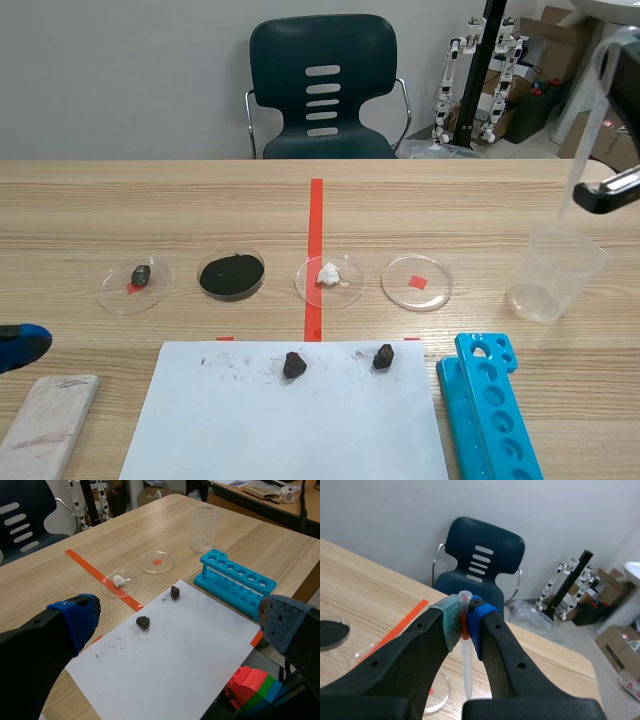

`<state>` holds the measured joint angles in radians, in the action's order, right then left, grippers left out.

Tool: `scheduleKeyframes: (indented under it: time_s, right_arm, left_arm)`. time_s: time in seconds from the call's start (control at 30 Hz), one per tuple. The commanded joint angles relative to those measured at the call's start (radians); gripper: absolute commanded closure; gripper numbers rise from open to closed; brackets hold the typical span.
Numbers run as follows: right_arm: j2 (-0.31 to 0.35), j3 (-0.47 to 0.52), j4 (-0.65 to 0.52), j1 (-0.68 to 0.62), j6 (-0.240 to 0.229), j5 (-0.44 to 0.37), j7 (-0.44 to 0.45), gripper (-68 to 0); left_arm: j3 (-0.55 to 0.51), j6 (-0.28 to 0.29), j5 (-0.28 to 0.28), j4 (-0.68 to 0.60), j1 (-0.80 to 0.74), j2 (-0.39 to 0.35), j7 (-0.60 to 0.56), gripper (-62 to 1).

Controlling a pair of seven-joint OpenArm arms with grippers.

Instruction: Put the dropper in the beaker

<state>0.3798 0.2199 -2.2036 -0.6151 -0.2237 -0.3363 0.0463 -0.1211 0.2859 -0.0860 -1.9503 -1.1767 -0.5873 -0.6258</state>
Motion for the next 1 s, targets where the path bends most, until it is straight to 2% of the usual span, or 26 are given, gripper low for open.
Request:
scheduleKeyframes:
  time_s: [0.0,0.23,0.43,0.73,0.97]
  right_arm:
    - [0.016,0.023,0.035,0.003,0.007,-0.026,0.013,-1.0]
    - [0.061,0.101,0.162,0.004,0.007,-0.077,0.081,-1.0]
    - [0.097,0.109,0.244,0.061,0.007,-0.101,0.082,-1.0]
    - [0.100,0.109,0.357,0.188,0.006,-0.118,0.079,-1.0]
    - [0.099,0.106,0.436,0.278,-0.060,-0.121,0.075,-1.0]
  left_arm:
    - [0.004,0.001,-0.006,-0.006,0.000,0.005,-0.017,-62.3]
    - [0.004,0.001,-0.006,-0.006,0.000,0.005,-0.017,-62.3]
    - [0.004,0.001,-0.006,-0.006,0.000,0.005,-0.017,-62.3]
    - [0.004,0.001,-0.006,-0.006,0.000,0.005,-0.017,-62.3]
    - [0.004,0.001,-0.006,-0.006,0.000,0.005,-0.017,-62.3]
